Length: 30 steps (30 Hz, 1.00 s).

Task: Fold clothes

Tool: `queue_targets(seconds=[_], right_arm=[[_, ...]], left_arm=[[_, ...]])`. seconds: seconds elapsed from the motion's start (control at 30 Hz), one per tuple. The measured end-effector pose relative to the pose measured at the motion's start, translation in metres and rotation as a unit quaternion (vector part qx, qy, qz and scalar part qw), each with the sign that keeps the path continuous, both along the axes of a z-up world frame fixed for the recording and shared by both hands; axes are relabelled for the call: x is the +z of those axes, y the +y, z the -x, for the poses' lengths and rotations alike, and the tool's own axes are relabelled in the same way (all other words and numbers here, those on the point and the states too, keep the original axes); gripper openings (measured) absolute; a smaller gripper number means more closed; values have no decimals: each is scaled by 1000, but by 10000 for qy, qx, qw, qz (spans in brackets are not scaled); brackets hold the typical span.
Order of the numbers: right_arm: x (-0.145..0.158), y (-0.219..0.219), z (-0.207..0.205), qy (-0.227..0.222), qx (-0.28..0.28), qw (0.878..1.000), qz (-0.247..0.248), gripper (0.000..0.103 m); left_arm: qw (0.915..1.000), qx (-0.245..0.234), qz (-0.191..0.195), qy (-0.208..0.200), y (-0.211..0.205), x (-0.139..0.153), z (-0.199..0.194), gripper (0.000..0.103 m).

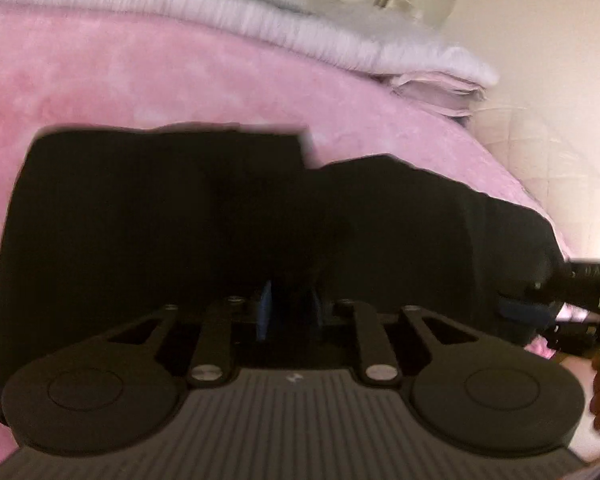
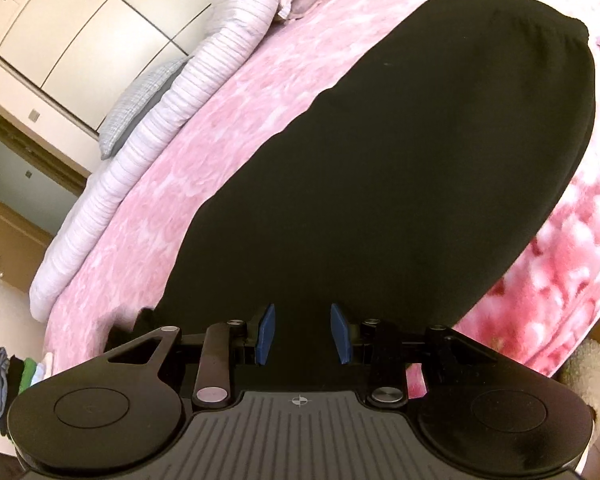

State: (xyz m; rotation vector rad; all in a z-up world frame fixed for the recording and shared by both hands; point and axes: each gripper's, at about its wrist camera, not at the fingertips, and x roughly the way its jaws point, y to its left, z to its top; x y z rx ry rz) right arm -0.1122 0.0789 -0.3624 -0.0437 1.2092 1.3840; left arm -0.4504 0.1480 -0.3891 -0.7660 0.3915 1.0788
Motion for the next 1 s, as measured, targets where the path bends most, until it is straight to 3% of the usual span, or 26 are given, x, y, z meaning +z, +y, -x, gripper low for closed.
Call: queue_targets(seconds=[0.03, 0.17, 0.23, 0.33, 0.43, 0.63, 0.87, 0.9, 0.93, 1.0], right_arm=[[1, -3, 1, 21, 44, 10000, -40, 35], [-3, -5, 14, 460, 317, 9983, -172, 35], [-11, -2, 26, 911, 502, 9945, -140, 35], [-19, 6, 51, 1445, 930, 9850, -129, 35], [-24, 21, 67, 1615, 1273, 9786, -98, 35], [-36, 50, 91, 1302, 1244, 9836, -62, 35], [-49, 69, 112, 1024, 1210, 9869, -312, 35], [-48, 71, 116, 925, 1274, 9868, -392, 28], [-44, 73, 121, 774, 1380, 9861, -498, 5], [-36, 72, 124, 536, 1476, 9851, -703, 5]], left_arm=[[9999, -161, -50, -9, -2, 4, 0, 28], [9978, -660, -59, -67, -16, 21, 18, 28], [9968, -794, -114, 11, -26, 28, 29, 28], [9982, -586, -17, 148, -33, 32, 54, 27], [9992, -229, 205, 246, -29, 31, 83, 26], [9984, 134, 414, 365, -24, 34, 125, 26], [9977, 368, 540, 199, -13, 33, 150, 26], [9977, 365, 548, 180, -10, 34, 150, 26], [9977, 361, 557, 161, -7, 34, 150, 26], [9981, 282, 536, 134, 0, 38, 146, 26]])
